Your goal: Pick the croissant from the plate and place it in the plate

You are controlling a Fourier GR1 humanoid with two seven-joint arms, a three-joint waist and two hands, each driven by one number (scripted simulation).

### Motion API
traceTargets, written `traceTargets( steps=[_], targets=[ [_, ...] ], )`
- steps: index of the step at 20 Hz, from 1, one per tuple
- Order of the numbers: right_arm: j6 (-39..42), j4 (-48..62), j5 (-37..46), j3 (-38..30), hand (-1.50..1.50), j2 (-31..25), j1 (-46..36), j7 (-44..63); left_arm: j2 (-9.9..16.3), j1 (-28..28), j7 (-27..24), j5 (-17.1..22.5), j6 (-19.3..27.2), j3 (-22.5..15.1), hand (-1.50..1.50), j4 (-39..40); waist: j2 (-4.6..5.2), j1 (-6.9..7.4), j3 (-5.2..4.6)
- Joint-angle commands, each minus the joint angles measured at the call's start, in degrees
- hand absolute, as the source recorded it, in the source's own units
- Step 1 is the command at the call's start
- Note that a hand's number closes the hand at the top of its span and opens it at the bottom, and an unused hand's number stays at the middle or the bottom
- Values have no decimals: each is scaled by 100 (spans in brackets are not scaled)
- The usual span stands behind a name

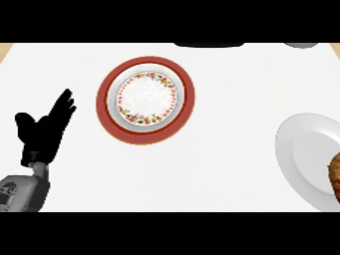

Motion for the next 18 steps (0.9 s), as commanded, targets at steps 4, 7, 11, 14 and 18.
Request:
traceTargets(
  steps=[4, 7, 11, 14, 18],
  targets=[
    [372, 474, 715, 96, -150, 481, -365, 140, -279, 162, 291, -278, 168, -134, 0, -503, -2, 21, 3],
    [591, 368, 897, 38, -150, 730, -536, 476, 40, -58, 79, 34, -333, 411, 0, 92, 5, 9, 0],
    [239, 973, 1471, -69, -150, 806, -475, -99, -106, 408, 239, -176, -257, 233, 0, -696, -1, 31, 4],
    [665, 495, 1583, -227, -150, 1011, -663, 392, -335, 129, -21, -381, -179, 278, 0, -172, -1, 0, 1],
    [129, 1107, 2114, -161, -150, 1154, -479, -94, -205, 224, 244, -222, -435, 432, 0, -446, -2, 9, 3]
  ],
)
